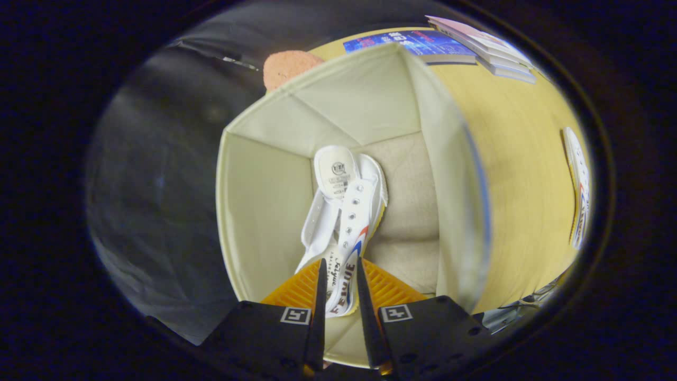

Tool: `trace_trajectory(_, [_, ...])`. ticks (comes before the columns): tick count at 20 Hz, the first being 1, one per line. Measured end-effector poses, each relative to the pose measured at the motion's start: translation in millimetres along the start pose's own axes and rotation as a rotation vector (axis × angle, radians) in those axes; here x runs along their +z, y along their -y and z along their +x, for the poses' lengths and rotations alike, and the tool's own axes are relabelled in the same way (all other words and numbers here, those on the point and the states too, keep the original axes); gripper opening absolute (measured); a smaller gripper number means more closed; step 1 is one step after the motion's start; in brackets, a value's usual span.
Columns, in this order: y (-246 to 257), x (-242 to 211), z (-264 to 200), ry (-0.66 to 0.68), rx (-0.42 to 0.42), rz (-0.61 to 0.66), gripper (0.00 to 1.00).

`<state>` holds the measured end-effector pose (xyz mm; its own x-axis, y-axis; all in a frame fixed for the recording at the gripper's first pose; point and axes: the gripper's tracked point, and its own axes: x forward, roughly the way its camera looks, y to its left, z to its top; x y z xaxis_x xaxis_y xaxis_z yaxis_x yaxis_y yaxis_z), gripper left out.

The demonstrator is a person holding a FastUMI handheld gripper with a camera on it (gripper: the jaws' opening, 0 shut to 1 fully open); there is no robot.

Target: Open the storage box then place both shoes into the box .Put the left shoe in first, then the right shoe, with the right side of both shoes facing outward in a uniform manner.

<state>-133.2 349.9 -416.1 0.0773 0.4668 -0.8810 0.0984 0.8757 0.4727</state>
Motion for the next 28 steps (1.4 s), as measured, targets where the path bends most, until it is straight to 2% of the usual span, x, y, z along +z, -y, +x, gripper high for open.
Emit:
trace_trajectory(5, [18.3, 41.7, -71.9, 0.121, 0.127, 0.079, 0.36])
trace_trajectory(8, [66.8, 74.3, -109.0, 0.201, 0.124, 0.123, 0.36])
trace_trajectory(16, [235.0, 120.1, -169.0, 0.316, -0.007, 0.260, 0.36])
trace_trajectory(22, [339.4, 111.0, -177.9, 0.292, -0.128, 0.301, 0.36])
trace_trajectory(28, [415.0, 91.1, -166.3, 0.212, -0.251, 0.278, 0.36])
